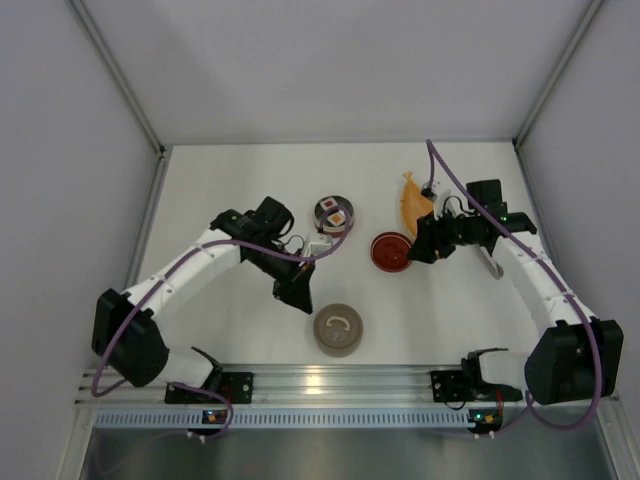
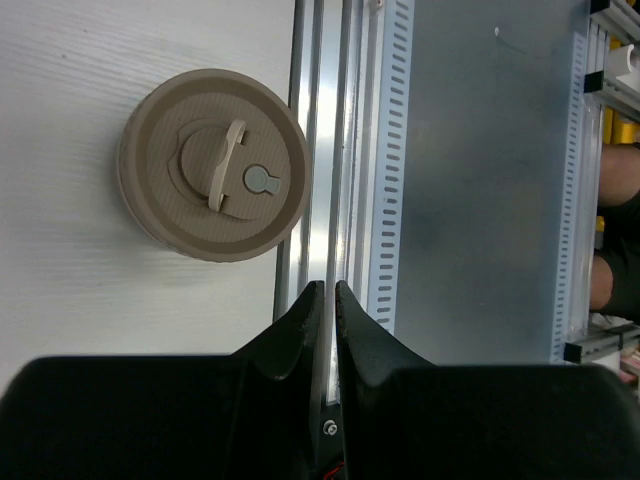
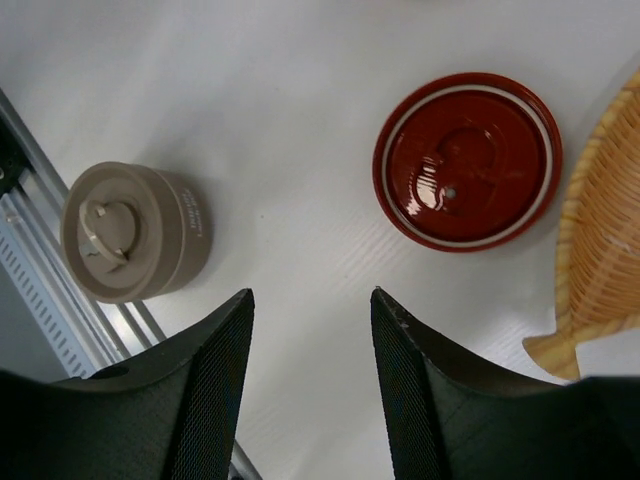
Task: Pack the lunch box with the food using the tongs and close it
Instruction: Move the packing box to the center of the board.
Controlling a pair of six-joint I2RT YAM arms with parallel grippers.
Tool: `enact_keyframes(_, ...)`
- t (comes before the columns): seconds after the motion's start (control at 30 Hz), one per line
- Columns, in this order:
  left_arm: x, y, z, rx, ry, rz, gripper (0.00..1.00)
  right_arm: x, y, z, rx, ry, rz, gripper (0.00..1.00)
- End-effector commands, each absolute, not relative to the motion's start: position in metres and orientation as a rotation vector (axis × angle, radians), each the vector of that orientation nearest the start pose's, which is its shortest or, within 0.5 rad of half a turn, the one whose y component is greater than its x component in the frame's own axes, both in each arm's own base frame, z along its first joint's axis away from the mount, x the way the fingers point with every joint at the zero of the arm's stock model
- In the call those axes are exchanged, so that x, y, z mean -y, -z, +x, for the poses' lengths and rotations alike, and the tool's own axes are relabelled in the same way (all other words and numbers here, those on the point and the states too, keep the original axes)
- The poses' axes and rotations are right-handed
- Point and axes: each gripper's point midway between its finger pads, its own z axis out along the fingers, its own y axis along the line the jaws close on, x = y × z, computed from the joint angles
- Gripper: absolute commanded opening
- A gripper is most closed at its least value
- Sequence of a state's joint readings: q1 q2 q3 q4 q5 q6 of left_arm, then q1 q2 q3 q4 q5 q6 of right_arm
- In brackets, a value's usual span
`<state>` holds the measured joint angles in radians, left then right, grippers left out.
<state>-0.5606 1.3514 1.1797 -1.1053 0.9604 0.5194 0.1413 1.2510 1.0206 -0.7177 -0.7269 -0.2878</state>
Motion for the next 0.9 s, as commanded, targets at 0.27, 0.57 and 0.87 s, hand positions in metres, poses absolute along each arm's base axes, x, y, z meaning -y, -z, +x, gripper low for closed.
enact_keyframes(0.27,0.296,-0.166,0.113,-2.134,1.464,1.686,0.12,-0.095,-0.158,0.260,-2.299,-0.505,-0.919,0.46)
enact_keyframes(0.57,0.319,-0.125,0.129,-2.241,1.509,1.662,0.12,-0.078,-0.148,0.260,-2.291,-0.399,-1.016,0.46)
enact_keyframes(0.87,0.328,-0.098,0.155,-2.308,1.339,1.589,0.22,-0.076,-0.143,0.254,-2.267,-0.403,-1.069,0.48)
